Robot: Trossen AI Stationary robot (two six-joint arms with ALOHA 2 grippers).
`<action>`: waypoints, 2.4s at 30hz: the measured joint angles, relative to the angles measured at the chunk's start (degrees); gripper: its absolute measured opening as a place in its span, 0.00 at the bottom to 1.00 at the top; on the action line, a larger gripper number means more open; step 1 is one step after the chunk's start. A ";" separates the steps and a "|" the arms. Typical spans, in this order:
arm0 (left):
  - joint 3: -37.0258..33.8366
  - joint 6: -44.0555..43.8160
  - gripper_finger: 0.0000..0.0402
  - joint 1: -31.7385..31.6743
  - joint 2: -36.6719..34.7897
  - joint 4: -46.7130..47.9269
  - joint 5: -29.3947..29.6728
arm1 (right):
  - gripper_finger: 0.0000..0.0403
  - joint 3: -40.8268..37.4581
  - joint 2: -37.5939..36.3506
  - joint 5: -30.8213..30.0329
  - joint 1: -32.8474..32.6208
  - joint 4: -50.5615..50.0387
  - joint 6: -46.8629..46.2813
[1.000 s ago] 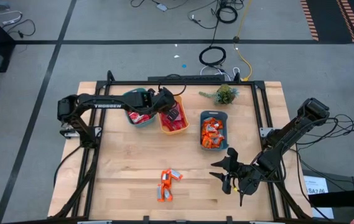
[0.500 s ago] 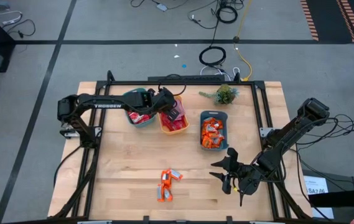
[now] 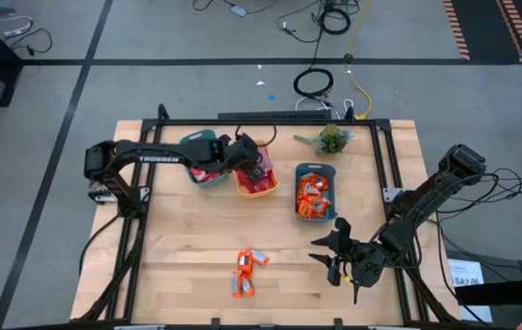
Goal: Sort candy
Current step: Put the orange wrapper chocolate into the dark blue bin
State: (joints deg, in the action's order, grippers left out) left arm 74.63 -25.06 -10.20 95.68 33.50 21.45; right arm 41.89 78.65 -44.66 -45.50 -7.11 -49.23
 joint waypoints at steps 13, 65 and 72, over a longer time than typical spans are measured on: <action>0.04 3.02 0.32 12.37 -0.02 0.46 -0.11 | 0.41 0.00 0.00 -0.07 0.02 0.04 -1.51; -41.79 -7.61 0.32 49.00 -1.49 -42.82 6.88 | 0.63 33.83 39.04 26.95 20.19 -3.02 33.86; -41.81 -7.60 0.32 49.64 -1.49 -44.21 7.06 | 0.65 32.34 42.12 23.69 19.57 2.96 25.47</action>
State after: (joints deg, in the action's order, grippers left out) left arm 32.82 -32.66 39.44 94.19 -10.71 28.51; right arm 74.23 120.77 -20.98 -25.93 -4.14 -23.76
